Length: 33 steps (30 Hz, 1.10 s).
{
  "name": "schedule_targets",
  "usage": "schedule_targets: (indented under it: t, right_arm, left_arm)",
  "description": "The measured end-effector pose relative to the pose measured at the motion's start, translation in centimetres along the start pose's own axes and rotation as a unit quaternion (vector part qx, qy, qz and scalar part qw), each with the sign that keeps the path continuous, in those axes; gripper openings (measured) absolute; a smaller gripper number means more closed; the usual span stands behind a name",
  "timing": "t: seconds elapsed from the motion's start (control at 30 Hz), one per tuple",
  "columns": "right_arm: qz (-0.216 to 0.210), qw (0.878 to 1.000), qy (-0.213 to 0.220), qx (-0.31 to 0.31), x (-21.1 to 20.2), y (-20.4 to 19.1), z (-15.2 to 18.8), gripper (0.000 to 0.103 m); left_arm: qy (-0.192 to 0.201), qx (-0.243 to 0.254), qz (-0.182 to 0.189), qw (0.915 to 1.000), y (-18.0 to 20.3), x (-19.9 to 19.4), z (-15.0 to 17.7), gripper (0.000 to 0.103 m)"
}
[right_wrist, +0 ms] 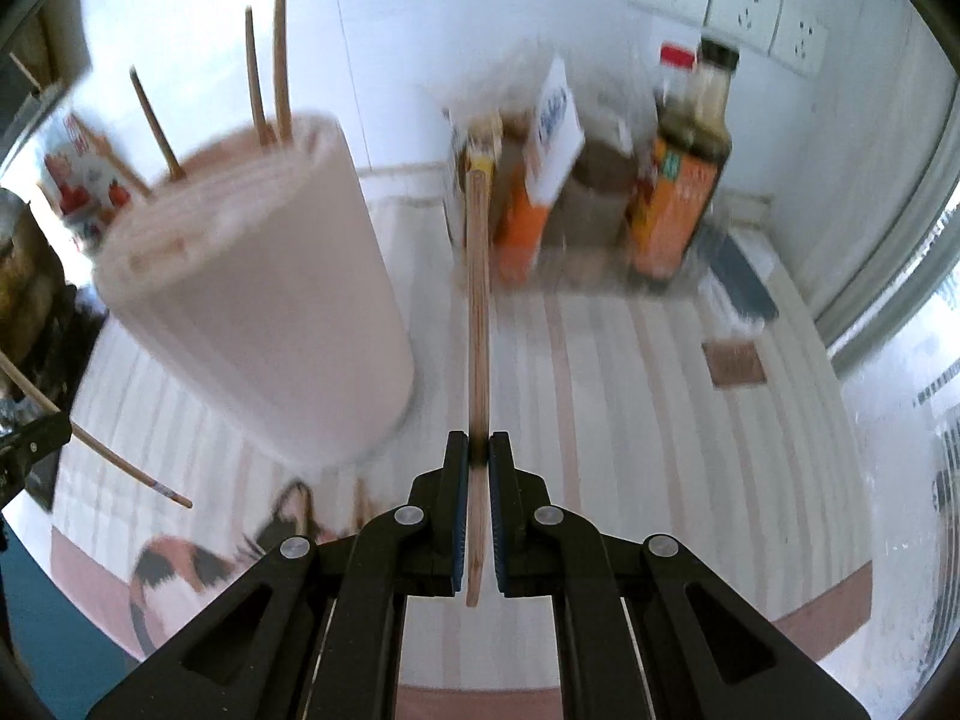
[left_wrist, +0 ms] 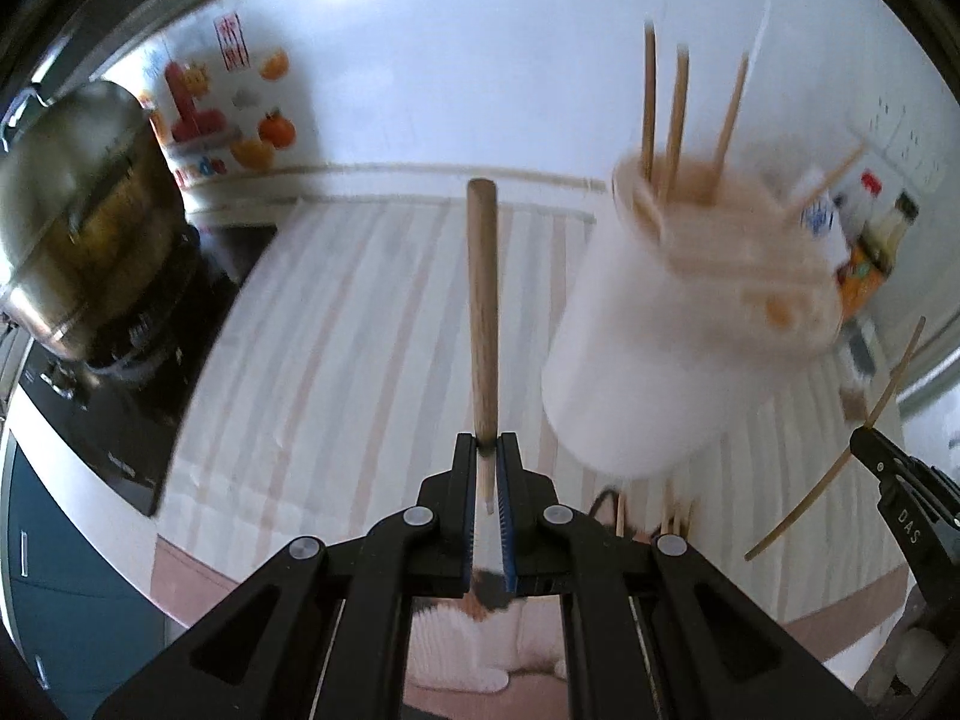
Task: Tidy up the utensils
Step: 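Lift both held chopsticks and carry them above the beige holder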
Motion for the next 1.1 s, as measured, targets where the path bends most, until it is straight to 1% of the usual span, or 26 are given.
schedule_targets:
  t: [0.13,0.2,0.33,0.37,0.43,0.53,0.6,0.63,0.77,0.83,0.93,1.03,1.1]
  right_arm:
    - [-0.016,0.999,0.030,0.020,-1.5,0.0,-3.0,0.007]
    - [-0.038,0.998,0.041,0.043,-2.5,0.4,-4.6,0.007]
    - [-0.080,0.991,0.067,0.081,-5.0,1.4,-7.6,0.007]
    - [-0.087,0.990,0.071,0.086,-5.6,1.6,-8.2,0.007]
    - [-0.104,0.987,0.083,0.094,-7.3,1.9,-9.6,0.007]
    - [-0.126,0.981,0.107,0.097,-10.0,2.3,-11.8,0.007]
    - [-0.142,0.977,0.123,0.101,-11.6,2.5,-13.2,0.007]
    - [-0.148,0.975,0.130,0.102,-12.2,2.5,-13.8,0.007]
    - [-0.151,0.971,0.154,0.102,-13.2,2.8,-16.4,0.007]
    - [-0.153,0.969,0.162,0.106,-13.2,2.7,-17.4,0.007]
    - [-0.154,0.968,0.169,0.108,-12.9,2.4,-18.8,0.007]
    - [-0.150,0.968,0.170,0.105,-11.8,1.8,-19.7,0.007]
    - [-0.149,0.969,0.166,0.103,-10.9,1.4,-20.2,0.007]
  left_arm:
    - [0.036,-0.022,0.016,0.9990,-0.7,-3.1,-3.1,0.004]
    - [0.054,-0.036,0.026,0.9976,-1.1,-5.0,-4.6,0.004]
    - [0.068,-0.060,0.061,0.9940,-2.0,-8.1,-7.3,0.004]
    - [0.072,-0.068,0.073,0.9924,-2.2,-9.2,-8.1,0.004]
    - [0.082,-0.075,0.084,0.9902,-2.2,-10.5,-9.2,0.004]
    - [0.106,-0.078,0.103,0.9859,-1.7,-13.5,-10.8,0.004]
    - [0.115,-0.078,0.115,0.9835,-1.2,-15.0,-11.6,0.004]
    - [0.120,-0.078,0.127,0.9814,-0.8,-15.9,-12.1,0.004]
    - [0.133,-0.069,0.149,0.9773,0.6,-18.0,-13.0,0.004]
    - [0.135,-0.065,0.155,0.9764,1.4,-18.4,-13.5,0.004]
    - [0.126,-0.058,0.165,0.9765,3.1,-17.8,-14.0,0.004]
    - [0.113,-0.042,0.163,0.9793,5.1,-16.3,-14.4,0.004]
    - [0.101,-0.030,0.155,0.9823,6.6,-14.5,-14.6,0.004]
Point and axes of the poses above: each gripper's, at about its wrist camera, not at the fingertips, and x roughly the way its jaws point, y to its right, z to its underside, the point moved 5 cm from there along x, roughly the way its jaws point, and after that the axes turned 8 degrees about -x, right-handed, at the moved point
